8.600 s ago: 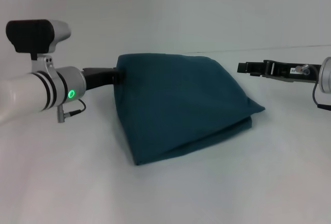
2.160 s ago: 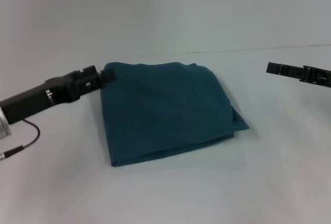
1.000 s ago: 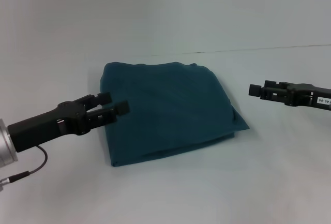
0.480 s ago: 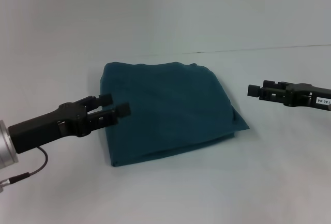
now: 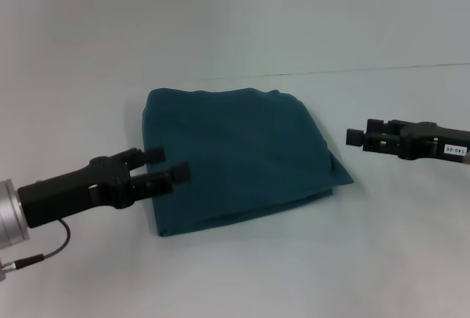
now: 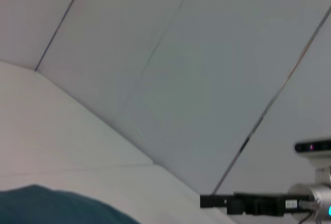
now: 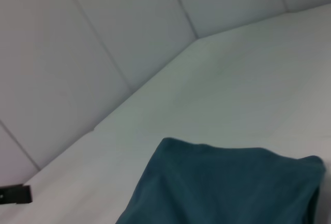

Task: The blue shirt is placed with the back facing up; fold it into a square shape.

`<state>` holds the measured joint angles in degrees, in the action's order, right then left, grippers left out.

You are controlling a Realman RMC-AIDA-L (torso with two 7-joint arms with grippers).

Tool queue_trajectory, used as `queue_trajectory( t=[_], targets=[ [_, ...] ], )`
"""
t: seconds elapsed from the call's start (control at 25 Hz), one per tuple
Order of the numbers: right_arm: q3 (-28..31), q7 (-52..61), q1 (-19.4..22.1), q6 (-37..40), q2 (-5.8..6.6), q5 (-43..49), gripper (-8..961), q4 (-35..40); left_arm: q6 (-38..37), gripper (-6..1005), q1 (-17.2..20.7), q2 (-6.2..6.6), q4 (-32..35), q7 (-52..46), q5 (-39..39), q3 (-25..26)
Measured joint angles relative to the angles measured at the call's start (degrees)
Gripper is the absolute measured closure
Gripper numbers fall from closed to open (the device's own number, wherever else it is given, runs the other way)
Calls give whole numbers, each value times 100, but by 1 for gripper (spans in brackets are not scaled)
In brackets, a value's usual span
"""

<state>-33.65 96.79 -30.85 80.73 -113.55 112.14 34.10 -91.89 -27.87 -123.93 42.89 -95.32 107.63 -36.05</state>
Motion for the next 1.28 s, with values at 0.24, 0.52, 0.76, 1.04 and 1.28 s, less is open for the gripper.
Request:
queue_trajectory(
  t=[0.24, 0.52, 0.76, 1.04, 1.28],
  targets=[
    [-273, -86, -11, 39, -15, 1, 116, 0, -12, 103, -8, 0, -2, 141, 137, -17],
    [-566, -232, -33, 52, -39, 0, 118, 0, -52, 108, 7, -8, -9, 178, 157, -71],
    [-651, -299, -36, 60, -65, 0, 118, 0, -53, 108, 9, -9, -9, 181, 220, -140],
    [-772, -301, -44, 106, -63, 0, 117, 0, -60, 108, -42, -9, -77, 181, 373, -205],
    [-971, -286, -66, 111, -56, 3, 117, 0, -60, 108, -44, -9, -79, 181, 395, -299]
  ],
)
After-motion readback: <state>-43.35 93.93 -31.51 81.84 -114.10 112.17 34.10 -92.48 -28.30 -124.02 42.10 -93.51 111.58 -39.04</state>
